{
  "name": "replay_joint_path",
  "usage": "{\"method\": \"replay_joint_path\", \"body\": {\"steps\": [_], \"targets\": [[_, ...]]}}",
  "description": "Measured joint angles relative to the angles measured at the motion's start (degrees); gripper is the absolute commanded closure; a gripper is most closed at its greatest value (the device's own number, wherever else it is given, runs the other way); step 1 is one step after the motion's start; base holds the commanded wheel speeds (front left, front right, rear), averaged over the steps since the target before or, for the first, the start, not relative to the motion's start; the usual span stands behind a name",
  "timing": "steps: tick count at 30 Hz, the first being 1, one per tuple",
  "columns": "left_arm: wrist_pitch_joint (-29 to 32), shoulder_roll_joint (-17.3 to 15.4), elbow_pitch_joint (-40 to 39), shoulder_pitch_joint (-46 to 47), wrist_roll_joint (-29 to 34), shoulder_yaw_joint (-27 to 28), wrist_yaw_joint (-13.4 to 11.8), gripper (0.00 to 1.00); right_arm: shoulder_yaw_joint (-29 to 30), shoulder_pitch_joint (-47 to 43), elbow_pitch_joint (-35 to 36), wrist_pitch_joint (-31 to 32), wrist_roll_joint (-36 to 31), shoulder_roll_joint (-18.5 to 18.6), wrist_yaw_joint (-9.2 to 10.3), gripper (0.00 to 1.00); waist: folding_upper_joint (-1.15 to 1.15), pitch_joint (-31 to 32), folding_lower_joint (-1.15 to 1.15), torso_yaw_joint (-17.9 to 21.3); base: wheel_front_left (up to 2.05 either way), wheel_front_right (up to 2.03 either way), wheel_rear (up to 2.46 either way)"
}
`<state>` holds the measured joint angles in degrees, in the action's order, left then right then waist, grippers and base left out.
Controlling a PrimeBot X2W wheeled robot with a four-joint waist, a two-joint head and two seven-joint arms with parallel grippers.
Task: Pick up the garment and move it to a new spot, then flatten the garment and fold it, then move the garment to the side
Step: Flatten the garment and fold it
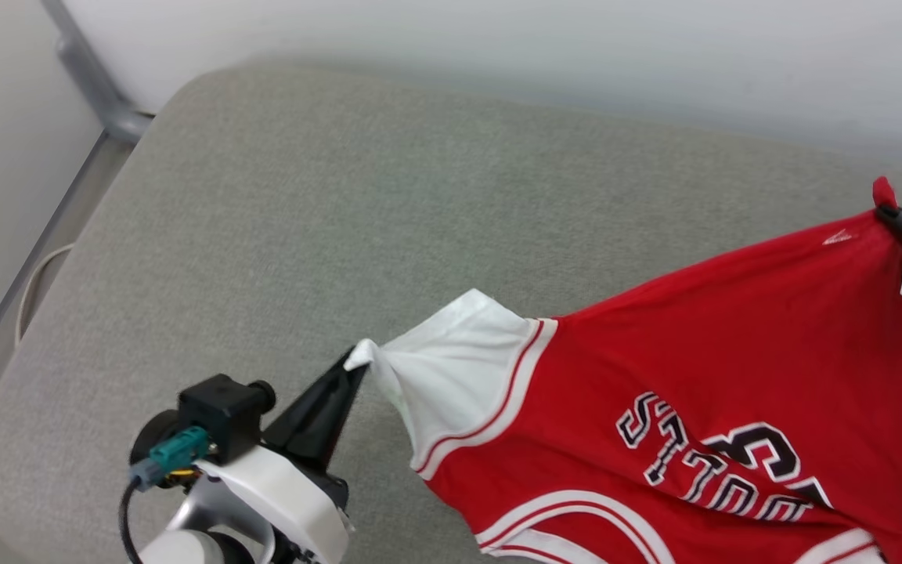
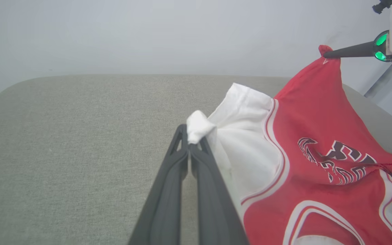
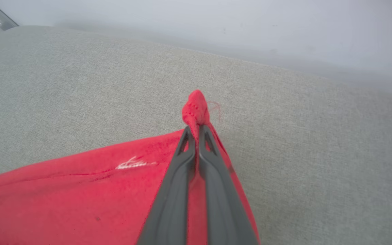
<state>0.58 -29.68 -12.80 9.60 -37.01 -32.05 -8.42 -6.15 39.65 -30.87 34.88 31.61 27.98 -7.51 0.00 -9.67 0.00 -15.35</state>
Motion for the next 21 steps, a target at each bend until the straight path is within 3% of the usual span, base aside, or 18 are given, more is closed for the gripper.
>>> {"method": "replay_joint_path", "body": {"steps": [12,21], "targets": [[-0.05,-3.98,-4.59,5.88,0.35,6.91,-1.69,1.00,1.70,0.48,8.43,-3.58,1.75,0.18,0.00,1.00,0.00,5.88,0.00,7.10,0.00,0.00,0.00],[0.63,-6.35,-8.21,12.07,0.03,12.93,-3.70,1.00,6.32,-0.89,18.97,-1.26,0.20,-2.85,-0.01,1.00,0.00,8.38,0.00,11.69,0.00,0.00,0.00]]}}
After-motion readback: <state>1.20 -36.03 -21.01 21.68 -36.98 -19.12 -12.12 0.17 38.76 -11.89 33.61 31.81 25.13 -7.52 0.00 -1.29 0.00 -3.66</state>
